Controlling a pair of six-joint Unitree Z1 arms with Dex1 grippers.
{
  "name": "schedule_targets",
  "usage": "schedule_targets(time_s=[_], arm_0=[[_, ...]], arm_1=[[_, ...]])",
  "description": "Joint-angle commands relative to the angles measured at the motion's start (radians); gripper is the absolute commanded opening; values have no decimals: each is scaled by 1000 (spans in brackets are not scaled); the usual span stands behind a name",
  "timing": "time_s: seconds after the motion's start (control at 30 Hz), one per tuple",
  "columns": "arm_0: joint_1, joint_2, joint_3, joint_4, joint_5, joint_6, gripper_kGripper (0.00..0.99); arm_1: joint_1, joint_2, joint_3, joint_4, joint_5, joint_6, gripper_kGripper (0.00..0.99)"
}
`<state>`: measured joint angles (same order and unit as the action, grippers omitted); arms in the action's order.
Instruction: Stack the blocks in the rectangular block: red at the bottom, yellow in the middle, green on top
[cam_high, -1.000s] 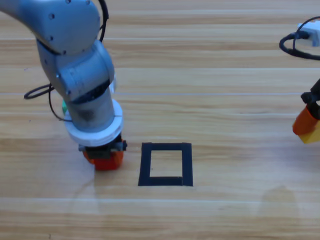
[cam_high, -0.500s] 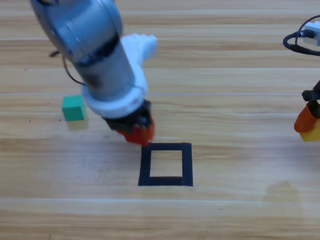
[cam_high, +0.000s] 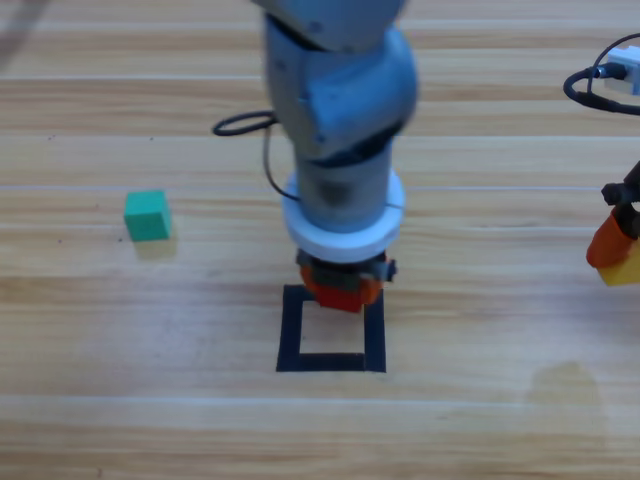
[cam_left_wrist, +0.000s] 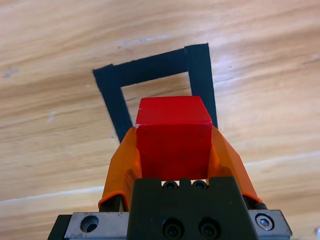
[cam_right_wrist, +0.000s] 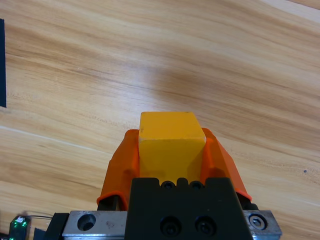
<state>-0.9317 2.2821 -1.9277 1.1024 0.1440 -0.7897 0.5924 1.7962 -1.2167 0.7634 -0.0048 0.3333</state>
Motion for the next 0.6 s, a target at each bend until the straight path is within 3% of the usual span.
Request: schedule_targets(time_s=[0.03,0.6], arm_0=[[-30,97,-28,33,9,-97,41],[-29,59,38,13,-40,-210,43]], arm_1=[[-14,54,5,-19,26,-20,341],[-14,68,8,-29,31,-36,339]])
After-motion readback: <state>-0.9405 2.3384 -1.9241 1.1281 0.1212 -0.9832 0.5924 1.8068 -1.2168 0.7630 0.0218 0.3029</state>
